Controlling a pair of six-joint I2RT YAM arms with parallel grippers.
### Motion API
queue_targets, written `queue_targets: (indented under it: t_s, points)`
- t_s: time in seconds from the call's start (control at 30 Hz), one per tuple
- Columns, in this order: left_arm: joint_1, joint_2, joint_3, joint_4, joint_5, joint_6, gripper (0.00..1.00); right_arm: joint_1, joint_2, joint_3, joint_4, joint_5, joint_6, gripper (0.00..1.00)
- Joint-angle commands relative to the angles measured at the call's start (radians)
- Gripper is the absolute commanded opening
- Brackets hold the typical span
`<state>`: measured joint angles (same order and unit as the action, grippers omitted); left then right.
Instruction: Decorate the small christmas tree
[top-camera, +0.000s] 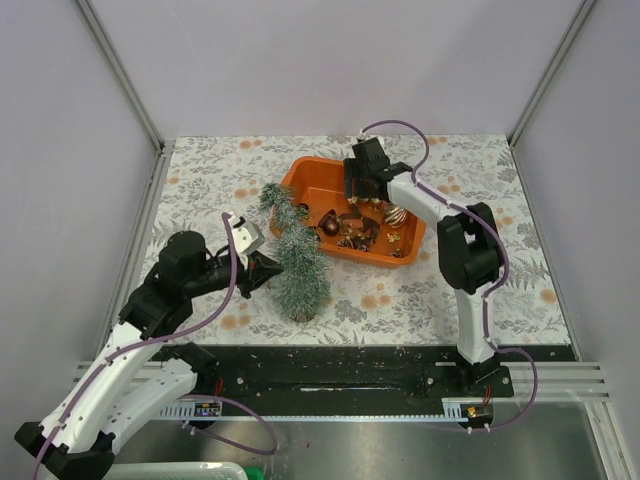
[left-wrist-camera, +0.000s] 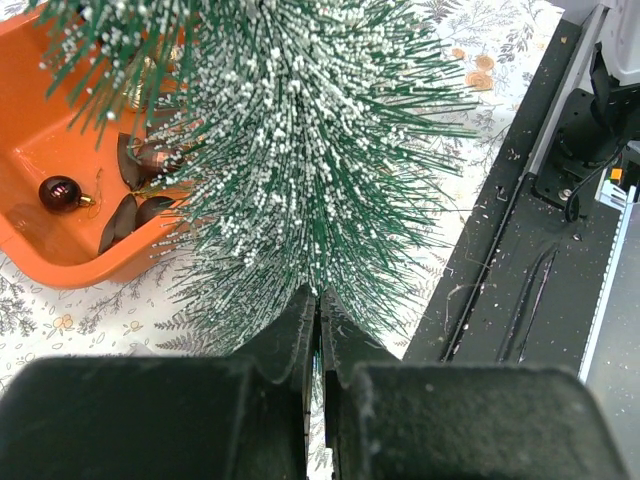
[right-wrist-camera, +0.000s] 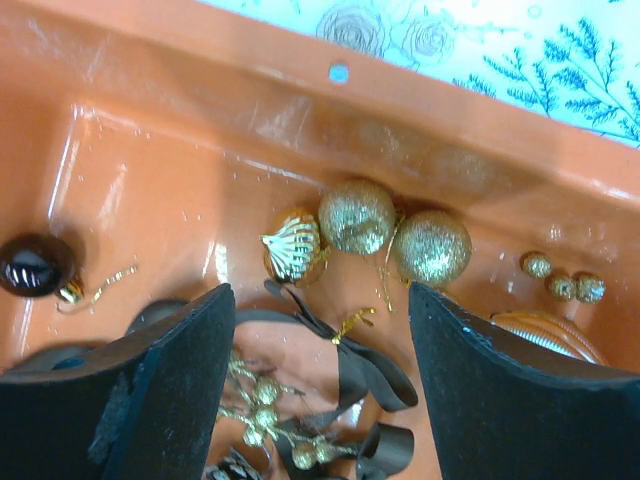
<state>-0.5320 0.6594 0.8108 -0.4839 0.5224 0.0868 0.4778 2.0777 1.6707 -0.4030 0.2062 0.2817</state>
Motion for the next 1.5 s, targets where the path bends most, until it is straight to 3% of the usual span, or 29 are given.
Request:
queue_targets:
  t_s: [0.0, 0.23, 0.63, 0.77, 1.13, 1.47]
  points:
    - [0.006, -0.030, 0.008, 0.054, 0.024, -0.036, 0.06, -0.004, 0.051, 0.086, -0.003, 0.047, 0.039, 0.75]
    - [0.020, -0.053, -0.018, 0.071, 0.021, -0.061, 0.06, -0.005, 0.111, 0.104, -0.003, 0.096, 0.024, 0.65]
    - [0.046, -0.089, -0.042, 0.085, 0.045, -0.113, 0.06, -0.007, 0.166, 0.121, 0.004, 0.119, 0.048, 0.63]
    - [0.047, -0.099, -0.061, 0.096, 0.051, -0.125, 0.07, -0.005, 0.171, 0.116, 0.018, 0.101, 0.060, 0.53]
    - [0.056, -0.118, -0.091, 0.120, 0.060, -0.145, 0.07, -0.005, 0.120, 0.015, 0.081, 0.053, 0.071, 0.38]
    - [0.066, -0.124, -0.101, 0.126, 0.068, -0.154, 0.08, -0.005, 0.042, -0.016, 0.134, 0.029, 0.056, 0.41]
